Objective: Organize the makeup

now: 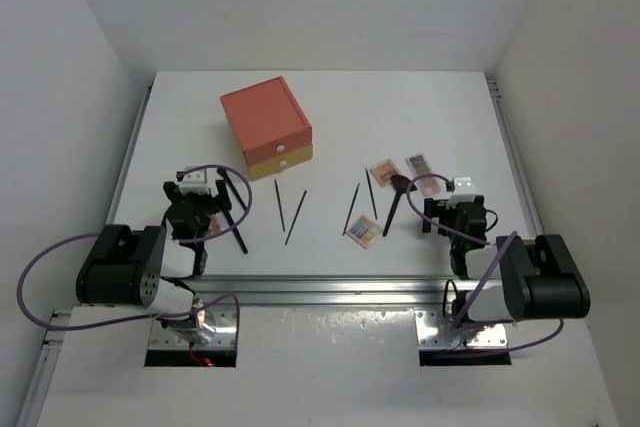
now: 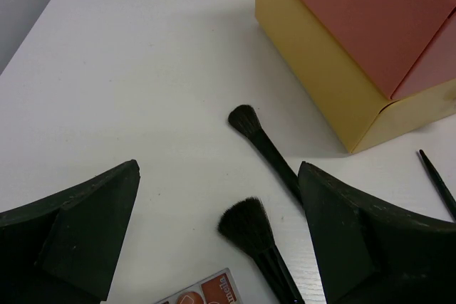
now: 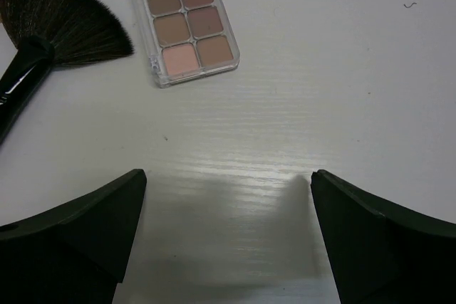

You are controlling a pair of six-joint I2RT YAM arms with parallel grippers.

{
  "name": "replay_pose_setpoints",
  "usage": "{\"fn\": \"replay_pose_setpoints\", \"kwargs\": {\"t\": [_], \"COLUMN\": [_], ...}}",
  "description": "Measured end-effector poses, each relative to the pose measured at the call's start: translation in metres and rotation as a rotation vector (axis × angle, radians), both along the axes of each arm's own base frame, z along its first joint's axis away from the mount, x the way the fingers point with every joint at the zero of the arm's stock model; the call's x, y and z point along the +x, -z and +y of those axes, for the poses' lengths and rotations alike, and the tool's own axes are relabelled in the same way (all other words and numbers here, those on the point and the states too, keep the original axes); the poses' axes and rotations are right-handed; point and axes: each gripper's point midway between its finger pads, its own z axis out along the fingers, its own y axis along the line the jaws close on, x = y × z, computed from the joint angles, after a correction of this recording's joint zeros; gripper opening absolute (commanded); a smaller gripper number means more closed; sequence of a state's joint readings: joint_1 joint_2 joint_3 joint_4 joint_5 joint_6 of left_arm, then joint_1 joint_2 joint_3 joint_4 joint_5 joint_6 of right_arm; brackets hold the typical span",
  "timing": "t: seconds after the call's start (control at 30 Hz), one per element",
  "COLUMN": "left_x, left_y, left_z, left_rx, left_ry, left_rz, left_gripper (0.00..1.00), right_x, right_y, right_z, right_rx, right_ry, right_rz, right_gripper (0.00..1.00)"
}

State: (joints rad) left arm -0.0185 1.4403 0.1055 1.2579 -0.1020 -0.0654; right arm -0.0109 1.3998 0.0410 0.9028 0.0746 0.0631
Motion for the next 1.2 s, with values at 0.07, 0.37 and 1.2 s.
{"fn": "replay_pose_setpoints", "kwargs": {"t": [0.07,0.37,1.2], "left_x": [0.0,0.032,0.155], "left_y": [0.0,-0.042,-0.114], "left_z": [0.0,-0.01,-0.104], "left_rx": [0.0,0.049,0.166], "left_ry": [-0.002,0.039,0.427], "left_rz": [0.0,0.035,0.472], "left_gripper": [1.0,1.0,0.66], "right_x": [-0.003,0.054,0.121], "right_y": [0.0,-0.074,-0.104], "right_z": [0.0,0.035,0.363], "right_rx": [-0.001,-0.183,0.134], "right_ry": [-0.001,-0.128,-0.57], "right_rz": [0.013,0.07,0.258], "right_gripper": [0.99,0.99,0.6]}}
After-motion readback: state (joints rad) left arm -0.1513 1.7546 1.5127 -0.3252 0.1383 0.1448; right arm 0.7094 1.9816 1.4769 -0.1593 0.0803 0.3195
